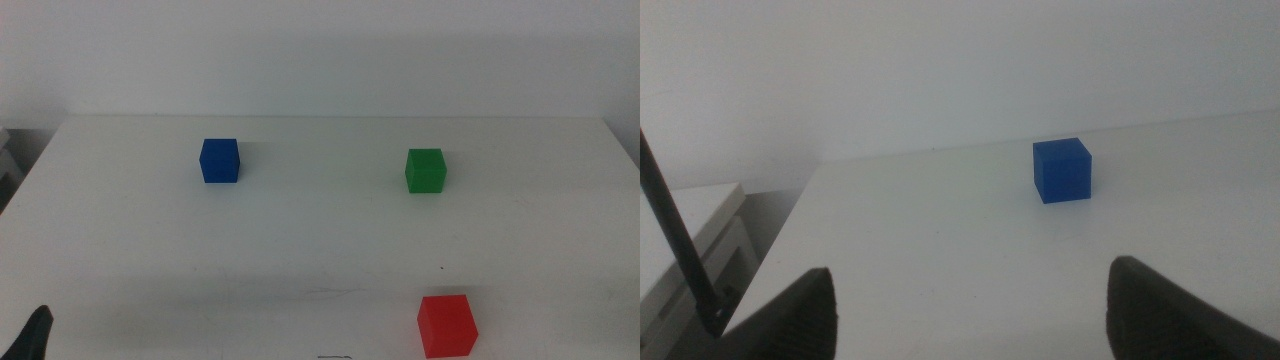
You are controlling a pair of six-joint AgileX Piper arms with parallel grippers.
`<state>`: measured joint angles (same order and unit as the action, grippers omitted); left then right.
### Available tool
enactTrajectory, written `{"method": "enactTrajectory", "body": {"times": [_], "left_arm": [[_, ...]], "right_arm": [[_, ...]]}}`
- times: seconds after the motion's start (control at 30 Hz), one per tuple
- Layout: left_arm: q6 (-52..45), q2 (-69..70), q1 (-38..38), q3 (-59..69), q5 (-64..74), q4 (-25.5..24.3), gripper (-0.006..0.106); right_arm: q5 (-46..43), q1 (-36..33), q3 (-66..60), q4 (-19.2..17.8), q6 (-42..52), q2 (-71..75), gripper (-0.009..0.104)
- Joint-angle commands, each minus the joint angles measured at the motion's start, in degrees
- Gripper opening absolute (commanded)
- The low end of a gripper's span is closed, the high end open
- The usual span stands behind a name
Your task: Stack red cubes first, then green, then blue cubes in a specific spot.
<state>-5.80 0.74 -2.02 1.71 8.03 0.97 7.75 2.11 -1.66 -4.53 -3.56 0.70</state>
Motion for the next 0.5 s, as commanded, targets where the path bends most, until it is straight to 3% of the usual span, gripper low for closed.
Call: {"method": "enactTrajectory", "body": {"times": [0.0,0.07,0.17,0.37,0.47], "left_arm": [[0.29,1.2,-0.15,-0.19,-4.44,0.26,0.091],[0.29,1.2,-0.15,-0.19,-4.44,0.26,0.091],[0.29,1.2,-0.15,-0.19,-4.44,0.26,0.091],[0.29,1.2,-0.15,-0.19,-4.44,0.26,0.091],[0.29,1.2,-0.15,-0.19,-4.44,0.26,0.091]], "right_arm": [[-6.04,-0.1,0.99,-1.46,1.26,1.16,0.094],[-7.75,-0.1,1.06,-3.37,2.35,1.16,0.094],[-7.75,-0.1,1.66,-3.31,1.51,0.97,0.094],[1.77,-0.15,11.34,0.71,-1.64,-8.09,0.094],[13.25,-0.15,21.4,3.76,0.15,-17.45,0.094]]}}
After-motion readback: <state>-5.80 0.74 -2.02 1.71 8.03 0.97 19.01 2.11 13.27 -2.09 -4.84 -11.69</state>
